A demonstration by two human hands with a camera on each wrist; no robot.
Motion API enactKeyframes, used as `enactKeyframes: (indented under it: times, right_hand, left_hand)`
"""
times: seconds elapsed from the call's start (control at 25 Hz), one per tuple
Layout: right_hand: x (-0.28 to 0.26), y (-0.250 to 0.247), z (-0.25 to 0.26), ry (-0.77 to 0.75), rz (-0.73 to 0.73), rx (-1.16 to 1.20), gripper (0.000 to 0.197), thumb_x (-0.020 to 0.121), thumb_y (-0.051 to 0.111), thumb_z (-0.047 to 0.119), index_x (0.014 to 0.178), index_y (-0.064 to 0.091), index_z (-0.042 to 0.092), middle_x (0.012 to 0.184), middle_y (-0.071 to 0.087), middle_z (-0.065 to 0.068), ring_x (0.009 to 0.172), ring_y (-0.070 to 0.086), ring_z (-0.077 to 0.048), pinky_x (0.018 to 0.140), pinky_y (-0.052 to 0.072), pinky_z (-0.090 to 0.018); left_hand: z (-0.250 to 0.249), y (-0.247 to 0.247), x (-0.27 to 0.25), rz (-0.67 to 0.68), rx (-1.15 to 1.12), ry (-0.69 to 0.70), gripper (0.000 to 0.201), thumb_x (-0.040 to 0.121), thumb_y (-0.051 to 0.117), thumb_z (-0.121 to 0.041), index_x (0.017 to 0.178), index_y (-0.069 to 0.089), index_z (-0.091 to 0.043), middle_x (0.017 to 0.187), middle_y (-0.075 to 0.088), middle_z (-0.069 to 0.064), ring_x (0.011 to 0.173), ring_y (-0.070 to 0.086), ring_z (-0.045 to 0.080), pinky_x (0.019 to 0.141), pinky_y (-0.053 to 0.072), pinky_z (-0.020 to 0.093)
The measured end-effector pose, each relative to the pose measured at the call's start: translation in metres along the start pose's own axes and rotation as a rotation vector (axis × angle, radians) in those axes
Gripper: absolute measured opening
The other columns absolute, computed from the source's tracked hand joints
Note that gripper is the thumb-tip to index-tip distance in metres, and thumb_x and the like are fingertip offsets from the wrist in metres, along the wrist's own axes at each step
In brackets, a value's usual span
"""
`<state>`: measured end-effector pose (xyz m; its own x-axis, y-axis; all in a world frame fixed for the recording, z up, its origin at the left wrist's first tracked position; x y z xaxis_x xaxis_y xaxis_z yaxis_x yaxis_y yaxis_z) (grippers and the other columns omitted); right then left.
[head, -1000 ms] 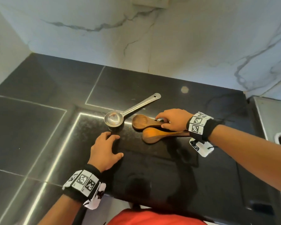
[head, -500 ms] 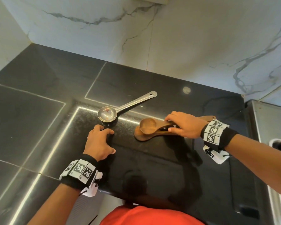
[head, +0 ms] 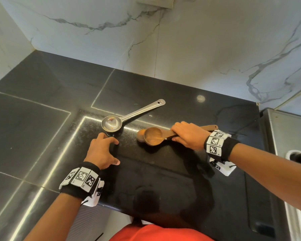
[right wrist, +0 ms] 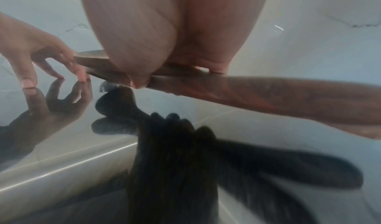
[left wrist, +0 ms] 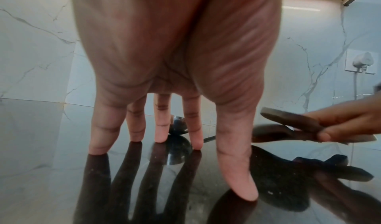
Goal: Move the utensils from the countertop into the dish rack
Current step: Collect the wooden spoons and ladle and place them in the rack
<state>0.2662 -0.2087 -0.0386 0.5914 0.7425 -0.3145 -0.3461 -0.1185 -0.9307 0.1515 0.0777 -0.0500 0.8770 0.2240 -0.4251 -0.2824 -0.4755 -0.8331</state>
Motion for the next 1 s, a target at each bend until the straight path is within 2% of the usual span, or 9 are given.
enactKeyframes:
  times: [0.16,0.24,0.32,0.48,0.64,0.76,0.88,1.0]
  right_hand:
    - [0.042,-0.057,0.013,-0.075,-0.136,0.102,0.016,0.100,0.045,0.041,0.102,0.052,0.027,0.093,0.051,0.010,0.080,0.048,-0.010,0.074,0.040,-0.031]
    - [0.074,-0.074,0.024,-0.138,-0.170,0.045,0.016,0.100,0.043,0.042,0.103,0.052,0.029,0.095,0.050,0.011,0.080,0.046,-0.010,0.075,0.036,-0.030]
    - [0.105,-0.079,0.036,-0.193,-0.162,-0.068,0.019,0.100,0.043,0.042,0.108,0.053,0.028,0.104,0.053,0.007,0.088,0.047,-0.012,0.079,0.035,-0.032]
    - [0.150,-0.070,0.054,-0.241,-0.082,-0.159,0.025,0.101,0.042,0.043,0.116,0.052,0.025,0.115,0.056,0.002,0.102,0.052,-0.018,0.086,0.038,-0.036]
    - [0.167,-0.047,0.059,-0.251,0.018,-0.133,0.025,0.101,0.042,0.043,0.118,0.049,0.026,0.117,0.055,0.002,0.104,0.053,-0.019,0.089,0.043,-0.042]
    - [0.168,-0.042,0.057,-0.237,0.017,-0.121,0.027,0.100,0.046,0.041,0.125,0.046,0.029,0.122,0.053,0.003,0.106,0.053,-0.019,0.090,0.044,-0.045]
    - [0.167,-0.039,0.058,-0.203,0.031,-0.162,0.044,0.097,0.055,0.036,0.137,0.039,0.033,0.128,0.052,0.001,0.115,0.051,-0.021,0.094,0.045,-0.047]
    - [0.163,-0.038,0.057,-0.171,0.004,-0.166,0.047,0.096,0.057,0.032,0.139,0.038,0.034,0.127,0.054,0.000,0.115,0.052,-0.022,0.094,0.045,-0.048]
  left_hand:
    - [0.000,0.001,-0.001,-0.004,-0.006,0.016,0.075,0.057,0.094,-0.029,0.125,0.063,-0.029,0.127,0.045,-0.001,0.122,0.044,0.027,0.102,0.045,0.041]
    - [0.001,0.001,-0.001,0.001,-0.002,0.018,0.075,0.058,0.094,-0.030,0.126,0.062,-0.030,0.128,0.045,-0.001,0.123,0.043,0.027,0.103,0.045,0.041]
    - [0.002,0.000,-0.002,0.000,-0.004,0.021,0.075,0.059,0.093,-0.031,0.127,0.061,-0.031,0.128,0.044,-0.002,0.124,0.042,0.026,0.104,0.045,0.041]
    - [0.004,0.001,-0.003,0.004,-0.016,0.028,0.073,0.062,0.092,-0.031,0.128,0.060,-0.031,0.133,0.043,-0.003,0.127,0.039,0.024,0.105,0.042,0.039]
    - [0.005,0.002,-0.003,-0.004,-0.025,0.028,0.073,0.064,0.091,-0.031,0.130,0.059,-0.031,0.134,0.042,-0.003,0.129,0.038,0.023,0.105,0.040,0.036]
    - [0.005,0.003,-0.002,-0.004,-0.021,0.029,0.073,0.063,0.091,-0.031,0.130,0.059,-0.031,0.134,0.042,-0.003,0.129,0.038,0.024,0.105,0.041,0.037]
    - [0.005,0.003,-0.002,-0.007,-0.013,0.035,0.074,0.063,0.091,-0.032,0.130,0.059,-0.031,0.133,0.043,-0.003,0.128,0.038,0.024,0.105,0.042,0.038]
    - [0.005,0.002,-0.002,-0.014,-0.007,0.042,0.074,0.063,0.091,-0.032,0.129,0.060,-0.031,0.132,0.044,-0.003,0.126,0.039,0.024,0.104,0.042,0.037]
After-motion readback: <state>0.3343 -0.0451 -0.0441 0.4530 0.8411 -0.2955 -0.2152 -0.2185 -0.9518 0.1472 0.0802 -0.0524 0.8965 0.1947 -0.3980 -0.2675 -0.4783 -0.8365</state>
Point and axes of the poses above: each hand's wrist, its own x-axis towards the middle knuckle, its own y-axis out of the palm, z = x × y, the point moved 7 cm from there along x, towards the middle knuckle
